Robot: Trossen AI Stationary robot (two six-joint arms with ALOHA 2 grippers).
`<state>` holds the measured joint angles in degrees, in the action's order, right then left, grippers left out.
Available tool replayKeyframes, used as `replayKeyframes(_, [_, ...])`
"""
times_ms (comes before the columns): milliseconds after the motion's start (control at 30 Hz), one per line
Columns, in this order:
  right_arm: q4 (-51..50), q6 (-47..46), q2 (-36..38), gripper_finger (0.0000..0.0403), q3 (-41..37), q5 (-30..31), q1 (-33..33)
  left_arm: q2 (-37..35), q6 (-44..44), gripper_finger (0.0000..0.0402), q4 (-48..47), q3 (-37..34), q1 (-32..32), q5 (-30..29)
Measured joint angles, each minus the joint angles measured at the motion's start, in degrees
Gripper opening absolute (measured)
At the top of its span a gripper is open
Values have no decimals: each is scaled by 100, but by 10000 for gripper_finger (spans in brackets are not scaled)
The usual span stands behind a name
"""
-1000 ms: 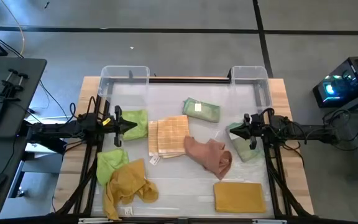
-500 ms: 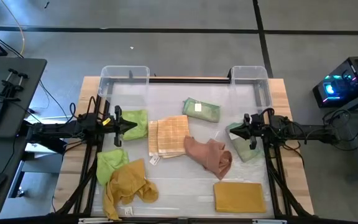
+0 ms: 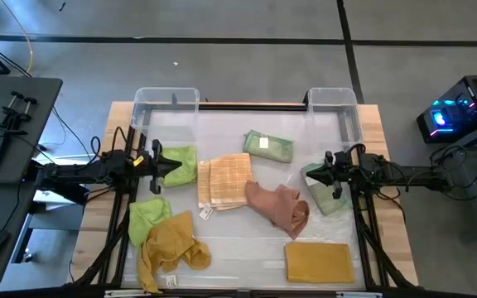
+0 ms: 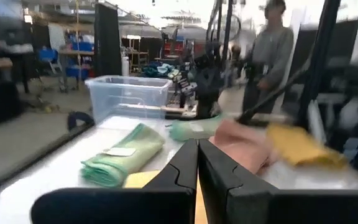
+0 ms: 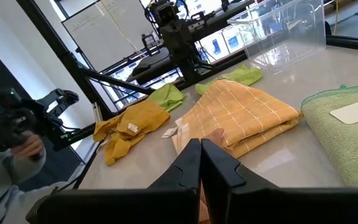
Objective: Sort towels by color in basket
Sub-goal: Put the top light green microfiber towel into the left transparent bin
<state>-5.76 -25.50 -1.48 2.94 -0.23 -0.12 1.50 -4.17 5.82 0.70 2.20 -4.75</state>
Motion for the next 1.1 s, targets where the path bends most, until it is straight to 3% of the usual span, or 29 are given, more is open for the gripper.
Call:
replayKeyframes(100, [-1,-2,0,0,2,0,0,83,-1004,0,785,-1,-1,-2])
replayKeyframes(167, [0,-1,-2,0,0,1,0,212,-1225,0,1541,1,-47,574])
replayKeyframes(233, [-2,-1,-2,0,0,0,0,415,-1224,0,2419,0,-186,1257])
replayKeyframes(433, [0,-1,-1,0,0,1,0,1476,-573,0,4414,7,-979,1763])
replayKeyframes(533, [-1,0,-2,0,1,2,0,2170,-55,0,4800,9,-1370,1372])
replayKeyframes(633, [0,-2,-2,0,0,0,0,2915,22,0,4744,226,-1652,278])
replayKeyframes(767, [-1,-1,0,0,1,2,0,3933,6,0,3816,804,-1834,-1193])
replayKeyframes(900, [-1,0,-1,0,1,0,0,4632,-615,1,1594,1736,-1923,-2288])
replayKeyframes(1100, [-2,-2,-2,0,0,1,0,5596,-1896,31,-1999,3104,-2214,-2433])
